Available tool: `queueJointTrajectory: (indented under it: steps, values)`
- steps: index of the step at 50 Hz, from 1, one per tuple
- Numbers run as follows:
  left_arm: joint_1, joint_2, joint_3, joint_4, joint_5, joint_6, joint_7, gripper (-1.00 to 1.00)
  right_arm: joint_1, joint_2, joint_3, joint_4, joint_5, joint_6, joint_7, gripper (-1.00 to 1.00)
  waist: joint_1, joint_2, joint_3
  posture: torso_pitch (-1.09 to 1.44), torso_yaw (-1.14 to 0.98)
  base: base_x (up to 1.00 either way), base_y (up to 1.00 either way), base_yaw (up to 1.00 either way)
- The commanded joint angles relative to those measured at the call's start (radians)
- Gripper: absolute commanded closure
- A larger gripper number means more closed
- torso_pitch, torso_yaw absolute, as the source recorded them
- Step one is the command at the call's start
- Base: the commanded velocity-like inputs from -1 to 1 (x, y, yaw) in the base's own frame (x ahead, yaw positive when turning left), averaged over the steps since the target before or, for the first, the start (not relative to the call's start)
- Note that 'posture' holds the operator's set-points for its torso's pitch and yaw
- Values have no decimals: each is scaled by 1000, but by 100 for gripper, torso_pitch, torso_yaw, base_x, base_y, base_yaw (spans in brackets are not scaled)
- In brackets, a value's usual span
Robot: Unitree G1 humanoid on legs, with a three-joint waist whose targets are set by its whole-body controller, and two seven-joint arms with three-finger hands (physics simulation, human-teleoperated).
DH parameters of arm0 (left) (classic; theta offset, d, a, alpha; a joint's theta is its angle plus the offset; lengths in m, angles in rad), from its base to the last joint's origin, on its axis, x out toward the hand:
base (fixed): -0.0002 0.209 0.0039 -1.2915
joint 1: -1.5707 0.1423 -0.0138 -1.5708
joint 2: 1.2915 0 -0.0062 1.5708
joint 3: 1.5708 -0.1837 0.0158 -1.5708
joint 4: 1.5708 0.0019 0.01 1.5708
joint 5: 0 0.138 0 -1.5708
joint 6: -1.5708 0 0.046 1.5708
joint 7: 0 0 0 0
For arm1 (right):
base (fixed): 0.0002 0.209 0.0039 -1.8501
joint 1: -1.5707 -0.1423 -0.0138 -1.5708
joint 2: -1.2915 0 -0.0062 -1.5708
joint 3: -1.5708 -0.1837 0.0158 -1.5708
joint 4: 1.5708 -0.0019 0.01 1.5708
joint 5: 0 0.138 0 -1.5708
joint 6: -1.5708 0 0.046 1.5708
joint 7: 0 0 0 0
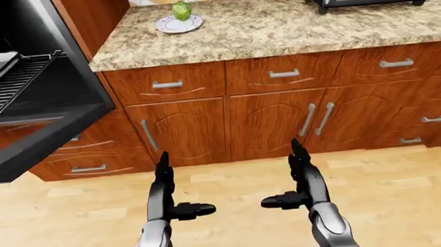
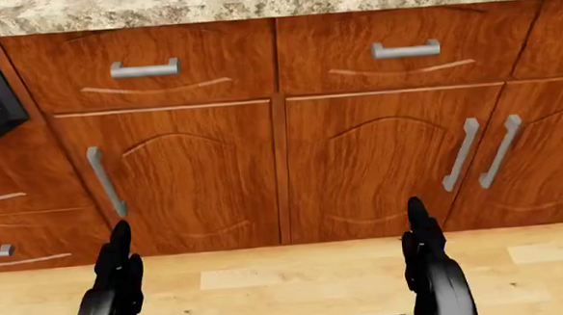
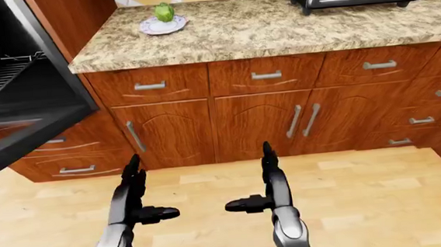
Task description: Place the broccoli on the rack of the oven.
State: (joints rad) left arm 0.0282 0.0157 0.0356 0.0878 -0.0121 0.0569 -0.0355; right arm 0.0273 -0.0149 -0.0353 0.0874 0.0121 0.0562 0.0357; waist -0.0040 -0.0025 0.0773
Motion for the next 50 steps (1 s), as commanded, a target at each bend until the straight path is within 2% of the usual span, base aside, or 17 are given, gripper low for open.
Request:
queueJointTrajectory:
  steps: [1,3,4,5,7,8,22,29,39,44,48,50]
  values:
    - [-29,2,4,-88,-16,-55,-7,-100,-25,-4,-1,-81,5,-56,4,-100,-2,-8,-1,0,0,0,0,0]
    - [-30,3,5,-82,-19,-60,-9,-100,-26,-4,0,-80,4,-55,5,-100,7,-1,-61,0,0,0,0,0]
    - [-31,3,5,-87,-18,-54,-8,-100,-26,-4,0,-80,3,-54,4,-100,7,-1,-52,0,0,0,0,0]
    - [-30,2,3,-102,-19,-40,-6,-100,-26,-4,0,-80,2,-55,4,-100,6,-7,-17,0,0,0,0,0]
    - [-34,3,5,-90,-21,-49,-7,-100,-26,-4,-1,-75,1,-58,4,-100,7,-8,-69,0,0,0,0,0]
    - [-34,2,6,-95,-23,-46,-7,-100,-27,-4,-1,-69,1,-63,5,-100,7,-8,-74,0,0,0,0,0]
    - [-39,6,10,-75,-27,-70,-8,-100,-34,-7,-4,-50,-14,-81,-5,-100,8,-4,-88,0,0,0,0,0]
    - [-130,25,41,1,-14,-67,44,-100,-93,-14,-20,-31,-3,-47,-23,-100,7,-3,-91,0,0,0,0,0]
    - [-219,64,80,-128,-52,113,53,-100,-243,-42,-37,-177,-15,187,-87,-100,7,0,-88,0,0,0,0,0]
    - [-313,98,113,-188,-100,269,72,-100,-342,-70,-51,-309,27,388,-25,-100,8,0,-89,0,0,0,0,0]
    - [-377,133,131,-224,-110,363,90,-100,-419,-119,-76,-378,-5,535,-42,-100,8,0,-85,0,0,0,0,0]
    - [-418,153,142,-263,-118,434,103,-100,-445,-128,-66,-405,-24,581,-30,-100,9,-1,-87,0,0,0,0,0]
